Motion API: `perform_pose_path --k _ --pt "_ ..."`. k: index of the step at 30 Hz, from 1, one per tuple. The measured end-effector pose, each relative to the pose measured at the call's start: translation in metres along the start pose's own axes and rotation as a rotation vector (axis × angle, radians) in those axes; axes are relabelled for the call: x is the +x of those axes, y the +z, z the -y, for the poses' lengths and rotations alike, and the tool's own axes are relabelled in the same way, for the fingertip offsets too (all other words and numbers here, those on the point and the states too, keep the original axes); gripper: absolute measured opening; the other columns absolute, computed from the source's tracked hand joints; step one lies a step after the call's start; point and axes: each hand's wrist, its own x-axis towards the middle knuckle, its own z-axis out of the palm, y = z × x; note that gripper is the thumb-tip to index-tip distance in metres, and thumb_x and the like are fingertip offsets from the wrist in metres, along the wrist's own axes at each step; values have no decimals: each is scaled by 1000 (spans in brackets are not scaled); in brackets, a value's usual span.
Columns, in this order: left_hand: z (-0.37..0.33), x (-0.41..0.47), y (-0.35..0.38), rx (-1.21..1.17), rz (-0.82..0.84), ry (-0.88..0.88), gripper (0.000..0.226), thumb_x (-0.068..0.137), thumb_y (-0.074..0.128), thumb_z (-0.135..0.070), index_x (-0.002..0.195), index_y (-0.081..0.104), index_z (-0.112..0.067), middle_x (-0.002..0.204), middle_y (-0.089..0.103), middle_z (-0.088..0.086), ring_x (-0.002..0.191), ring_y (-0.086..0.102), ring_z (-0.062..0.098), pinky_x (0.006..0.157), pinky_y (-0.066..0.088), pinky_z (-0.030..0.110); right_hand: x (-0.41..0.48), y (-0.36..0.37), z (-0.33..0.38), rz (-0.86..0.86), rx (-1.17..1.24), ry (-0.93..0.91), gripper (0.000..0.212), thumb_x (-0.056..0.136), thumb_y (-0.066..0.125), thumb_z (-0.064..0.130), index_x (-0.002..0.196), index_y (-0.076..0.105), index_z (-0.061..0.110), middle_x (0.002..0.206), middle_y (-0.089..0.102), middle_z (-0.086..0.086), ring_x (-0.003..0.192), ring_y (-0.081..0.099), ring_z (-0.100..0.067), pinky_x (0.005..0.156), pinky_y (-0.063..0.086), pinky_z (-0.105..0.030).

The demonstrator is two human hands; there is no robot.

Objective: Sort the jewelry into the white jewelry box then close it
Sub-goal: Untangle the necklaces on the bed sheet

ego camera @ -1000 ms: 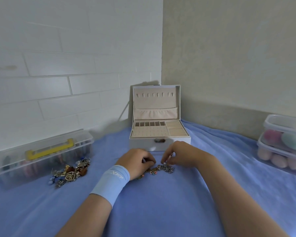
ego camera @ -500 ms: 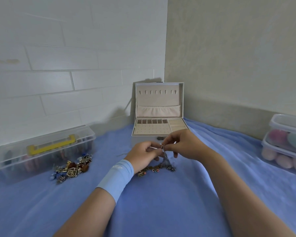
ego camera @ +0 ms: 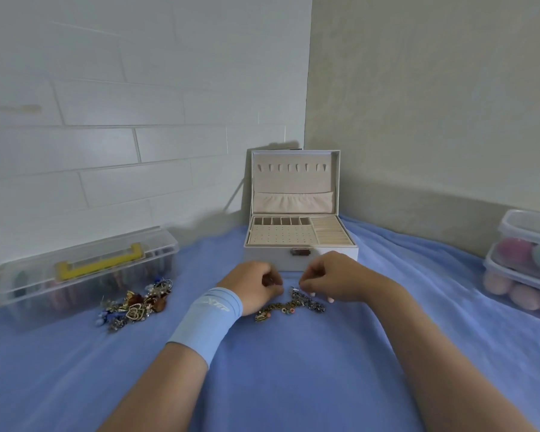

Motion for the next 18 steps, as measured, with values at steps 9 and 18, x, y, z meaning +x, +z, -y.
perform_pose_path --k 9,18 --pt "-14 -15 -19 225 291 18 5 83 73 -37 85 75 -32 73 65 -22 79 63 5 70 49 19 -13 -10 10 216 -141 85 13 73 77 23 86 77 26 71 73 0 57 61 -10 56 51 -21" --pt "-16 -27 -41 280 472 -65 24 83 68 -51 76 74 -29 75 73 -13 66 62 4 83 49 23 -21 -20 16 404 -85 34 13 85 77 32 95 79 25 83 76 7 67 64 -9 56 45 -22"
